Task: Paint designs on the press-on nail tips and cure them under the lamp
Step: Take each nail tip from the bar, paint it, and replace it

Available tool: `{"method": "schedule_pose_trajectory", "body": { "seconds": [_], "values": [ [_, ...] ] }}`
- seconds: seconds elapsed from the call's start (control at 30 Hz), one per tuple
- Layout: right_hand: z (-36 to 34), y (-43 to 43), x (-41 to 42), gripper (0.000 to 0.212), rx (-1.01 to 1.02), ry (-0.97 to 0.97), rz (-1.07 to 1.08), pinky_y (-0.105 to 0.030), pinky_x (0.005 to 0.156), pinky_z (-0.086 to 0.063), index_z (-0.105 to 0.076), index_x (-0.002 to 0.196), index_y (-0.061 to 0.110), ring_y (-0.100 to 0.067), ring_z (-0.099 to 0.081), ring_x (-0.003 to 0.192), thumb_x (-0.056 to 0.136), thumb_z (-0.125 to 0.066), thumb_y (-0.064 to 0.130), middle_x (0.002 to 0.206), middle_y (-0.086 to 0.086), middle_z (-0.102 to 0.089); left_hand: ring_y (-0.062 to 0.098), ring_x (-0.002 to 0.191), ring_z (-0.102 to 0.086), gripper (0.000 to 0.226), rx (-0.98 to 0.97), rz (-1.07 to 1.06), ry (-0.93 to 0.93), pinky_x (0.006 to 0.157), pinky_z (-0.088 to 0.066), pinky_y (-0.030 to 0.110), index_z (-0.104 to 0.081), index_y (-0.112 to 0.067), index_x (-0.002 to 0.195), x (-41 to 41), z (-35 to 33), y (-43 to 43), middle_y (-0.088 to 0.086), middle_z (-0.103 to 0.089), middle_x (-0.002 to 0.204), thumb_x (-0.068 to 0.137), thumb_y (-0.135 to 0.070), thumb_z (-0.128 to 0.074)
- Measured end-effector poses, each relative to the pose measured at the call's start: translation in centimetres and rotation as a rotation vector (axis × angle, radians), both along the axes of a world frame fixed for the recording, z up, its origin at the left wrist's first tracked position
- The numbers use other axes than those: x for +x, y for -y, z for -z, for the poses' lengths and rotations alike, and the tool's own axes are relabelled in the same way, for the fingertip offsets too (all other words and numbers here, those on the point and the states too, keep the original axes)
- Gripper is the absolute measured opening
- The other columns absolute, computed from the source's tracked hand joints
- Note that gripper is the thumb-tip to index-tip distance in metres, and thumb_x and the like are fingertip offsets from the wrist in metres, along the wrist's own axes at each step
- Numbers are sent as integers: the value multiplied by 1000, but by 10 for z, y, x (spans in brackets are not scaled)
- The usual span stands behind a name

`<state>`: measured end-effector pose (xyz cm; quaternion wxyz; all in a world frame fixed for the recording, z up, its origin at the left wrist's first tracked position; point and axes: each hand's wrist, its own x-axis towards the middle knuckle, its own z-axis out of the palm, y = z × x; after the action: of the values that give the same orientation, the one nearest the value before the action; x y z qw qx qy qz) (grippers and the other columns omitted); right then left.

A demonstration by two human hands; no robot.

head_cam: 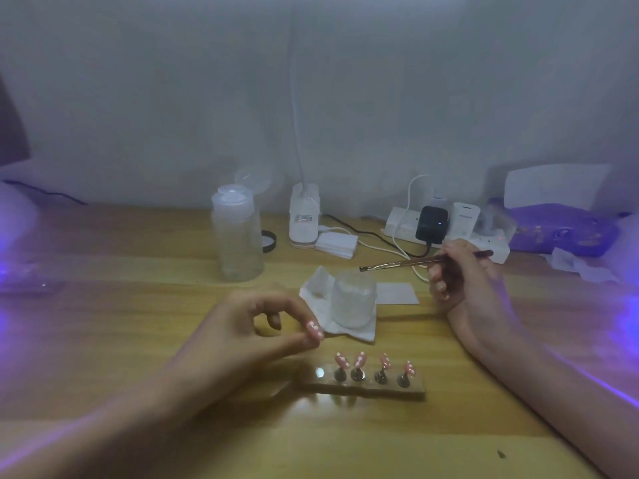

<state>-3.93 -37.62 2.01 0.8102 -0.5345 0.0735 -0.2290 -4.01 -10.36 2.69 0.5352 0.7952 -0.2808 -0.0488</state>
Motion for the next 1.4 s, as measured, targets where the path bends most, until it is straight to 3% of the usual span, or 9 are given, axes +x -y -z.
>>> {"method": "schedule_pose_trajectory", "body": {
  "seconds": [0.13, 0.23, 0.33, 0.43, 0.5, 0.63, 0.83, 1.1, 1.4],
  "values": [
    [-1, 1, 1, 27, 38, -18, 6, -14, 39, -34, -53, 73, 14, -6, -48, 41, 100, -52, 14, 48, 0, -55, 8, 93, -63, 14, 113, 10, 17, 85, -49, 30, -78, -37, 70, -4, 8, 0, -17, -63, 92, 66, -34, -91],
    [-1, 1, 1, 27, 49, -26, 1, -14, 40, -34, -53, 73, 14, -6, -46, 41, 100, -52, 15, 48, 0, -55, 7, 98, -60, 16, 141, 14, 45, 83, -44, 28, -76, -41, 71, -5, 11, 0, -22, -63, 93, 69, -30, -87],
    [-1, 0, 2, 25, 55, -36, 6, -14, 40, -34, -53, 75, 14, -6, -46, 40, 99, -53, 15, 48, 1, -55, 9, 99, -62, 19, 150, 42, 37, 89, -50, 31, -75, -38, 73, -5, 13, -1, -19, -66, 92, 74, -21, -84],
    [-1, 0, 2, 24, 76, -37, 5, -13, 40, -33, -53, 75, 15, -5, -45, 40, 99, -53, 15, 48, 1, -54, 4, 94, -64, 22, 141, 123, 34, 81, -49, 14, -72, -32, 78, -8, 13, -2, -17, -70, 87, 76, -14, -84],
    [0, 1, 2, 23, 79, -36, 2, -13, 40, -33, -53, 75, 15, -5, -45, 40, 99, -53, 15, 48, 1, -54, 0, 96, -62, 22, 175, 101, 78, 78, -44, 8, -70, -34, 80, -10, 14, -2, -20, -70, 87, 73, -20, -86],
    [1, 2, 3, 24, 72, -36, 2, -13, 40, -33, -53, 76, 15, -5, -45, 40, 99, -53, 16, 48, 1, -54, 5, 94, -65, 12, 163, 50, 64, 79, -47, 14, -74, -29, 75, -13, 17, -3, -19, -70, 86, 73, -23, -85],
    [2, 3, 3, 24, 59, -31, -3, -14, 41, -33, -54, 75, 14, -7, -45, 42, 99, -54, 16, 49, 0, -55, 5, 94, -66, 16, 161, 68, 27, 81, -49, 16, -75, -33, 82, -13, 16, -3, -16, -71, 90, 73, -24, -84],
    [3, 4, 5, 25, 36, -28, -14, -16, 41, -34, -55, 74, 15, -7, -45, 41, 99, -54, 16, 49, 1, -56, 2, 90, -69, 9, 105, 38, -20, 78, -48, 11, -75, -29, 78, -15, 19, 0, -12, -74, 87, 82, -21, -78],
    [1, 2, 3, 26, 46, -42, -10, -15, 42, -34, -54, 74, 13, -6, -47, 42, 100, -53, 17, 49, 1, -55, 8, 100, -62, 4, 208, 48, 107, 85, -46, 21, -70, -27, 83, -17, 16, -2, -17, -72, 93, 81, -30, -72]
  ]
}}
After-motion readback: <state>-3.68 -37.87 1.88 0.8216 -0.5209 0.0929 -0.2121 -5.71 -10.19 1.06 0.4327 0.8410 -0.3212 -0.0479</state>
